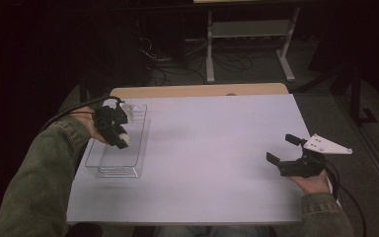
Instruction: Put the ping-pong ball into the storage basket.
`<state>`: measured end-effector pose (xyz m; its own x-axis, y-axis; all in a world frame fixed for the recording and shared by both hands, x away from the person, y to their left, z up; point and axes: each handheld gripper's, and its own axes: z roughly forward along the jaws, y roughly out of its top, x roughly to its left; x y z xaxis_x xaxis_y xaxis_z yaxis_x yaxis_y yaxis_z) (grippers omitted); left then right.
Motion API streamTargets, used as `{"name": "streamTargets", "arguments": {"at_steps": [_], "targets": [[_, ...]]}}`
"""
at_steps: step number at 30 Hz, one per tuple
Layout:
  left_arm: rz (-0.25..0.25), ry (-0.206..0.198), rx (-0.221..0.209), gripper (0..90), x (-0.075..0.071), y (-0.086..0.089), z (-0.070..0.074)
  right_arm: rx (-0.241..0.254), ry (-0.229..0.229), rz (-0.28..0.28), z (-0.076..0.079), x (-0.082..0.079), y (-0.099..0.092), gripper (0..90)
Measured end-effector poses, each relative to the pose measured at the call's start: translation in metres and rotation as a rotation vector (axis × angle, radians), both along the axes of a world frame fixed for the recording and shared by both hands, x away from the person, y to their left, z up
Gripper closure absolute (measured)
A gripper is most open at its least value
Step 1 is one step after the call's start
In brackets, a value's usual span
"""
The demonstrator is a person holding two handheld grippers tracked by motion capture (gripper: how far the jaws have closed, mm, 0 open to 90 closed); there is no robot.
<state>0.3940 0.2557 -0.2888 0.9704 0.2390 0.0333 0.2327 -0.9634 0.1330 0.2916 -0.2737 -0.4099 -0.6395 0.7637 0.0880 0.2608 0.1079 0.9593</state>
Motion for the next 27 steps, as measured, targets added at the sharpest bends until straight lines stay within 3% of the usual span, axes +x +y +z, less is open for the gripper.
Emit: {"name": "streamTargets", "arguments": {"at_steps": [27], "targets": [[0.008,0.048,-0.026,51.4,-0.001,0.004,-0.029,-0.001,0.006,-0.001,0.0,0.0,0.0,0.0]]}}
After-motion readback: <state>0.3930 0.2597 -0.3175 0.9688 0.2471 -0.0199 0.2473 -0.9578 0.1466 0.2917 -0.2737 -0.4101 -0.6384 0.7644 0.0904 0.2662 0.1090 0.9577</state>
